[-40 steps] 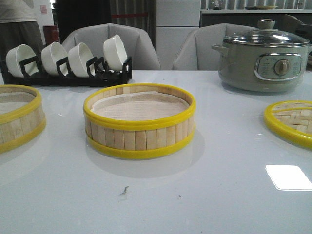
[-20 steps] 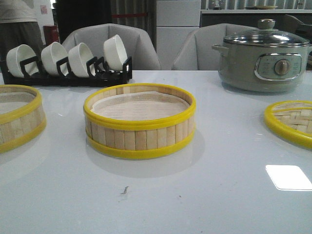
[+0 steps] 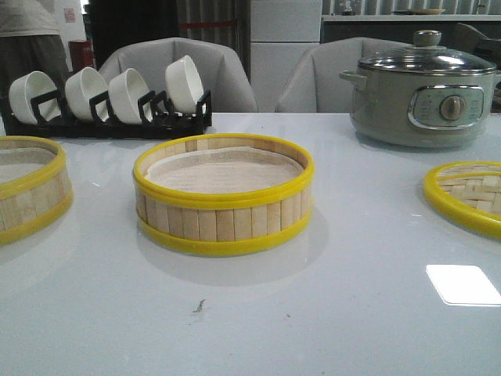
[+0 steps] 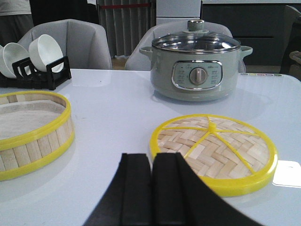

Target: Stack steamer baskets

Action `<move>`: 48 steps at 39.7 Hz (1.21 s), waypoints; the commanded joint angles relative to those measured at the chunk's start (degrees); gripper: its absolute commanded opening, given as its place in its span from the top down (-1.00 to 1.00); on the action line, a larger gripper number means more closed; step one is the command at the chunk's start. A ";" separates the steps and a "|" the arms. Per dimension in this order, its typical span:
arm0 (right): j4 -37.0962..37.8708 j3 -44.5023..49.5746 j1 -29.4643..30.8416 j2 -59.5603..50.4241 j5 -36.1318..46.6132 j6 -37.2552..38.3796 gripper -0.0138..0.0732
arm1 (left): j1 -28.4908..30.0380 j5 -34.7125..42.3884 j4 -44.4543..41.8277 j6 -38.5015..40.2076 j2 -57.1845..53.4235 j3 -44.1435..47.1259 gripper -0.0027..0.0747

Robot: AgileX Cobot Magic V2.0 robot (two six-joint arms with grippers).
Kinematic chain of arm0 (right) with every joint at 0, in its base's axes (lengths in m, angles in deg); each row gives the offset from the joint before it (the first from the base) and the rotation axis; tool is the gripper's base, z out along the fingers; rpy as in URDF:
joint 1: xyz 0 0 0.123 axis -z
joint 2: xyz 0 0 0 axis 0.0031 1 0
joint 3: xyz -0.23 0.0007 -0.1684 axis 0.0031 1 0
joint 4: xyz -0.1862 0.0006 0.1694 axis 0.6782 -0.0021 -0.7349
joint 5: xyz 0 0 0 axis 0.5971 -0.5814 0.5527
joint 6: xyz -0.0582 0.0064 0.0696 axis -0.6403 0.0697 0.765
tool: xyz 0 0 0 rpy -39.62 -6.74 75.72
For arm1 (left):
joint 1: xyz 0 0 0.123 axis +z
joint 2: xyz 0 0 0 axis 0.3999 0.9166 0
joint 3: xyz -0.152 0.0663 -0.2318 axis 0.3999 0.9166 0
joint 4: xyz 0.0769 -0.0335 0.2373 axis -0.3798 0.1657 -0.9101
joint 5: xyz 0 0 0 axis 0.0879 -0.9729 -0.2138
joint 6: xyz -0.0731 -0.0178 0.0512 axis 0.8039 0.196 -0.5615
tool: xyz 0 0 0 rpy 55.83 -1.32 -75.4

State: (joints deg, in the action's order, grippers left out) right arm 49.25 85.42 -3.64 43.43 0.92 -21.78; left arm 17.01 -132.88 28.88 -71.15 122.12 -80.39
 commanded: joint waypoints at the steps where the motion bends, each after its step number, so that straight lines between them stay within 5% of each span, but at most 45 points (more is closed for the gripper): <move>1: -0.27 -0.82 0.31 -1.22 4.87 -0.33 0.55 | -0.44 1.69 0.00 -0.23 0.90 -2.27 0.69; 48: -0.27 -0.82 0.31 -1.22 4.87 -0.33 0.55 | -0.44 1.66 2.64 -3.03 2.15 -1.93 0.69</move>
State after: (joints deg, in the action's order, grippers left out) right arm 49.25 85.42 -3.64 43.43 0.92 -21.78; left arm 16.91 -135.06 31.06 -74.10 124.96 -80.55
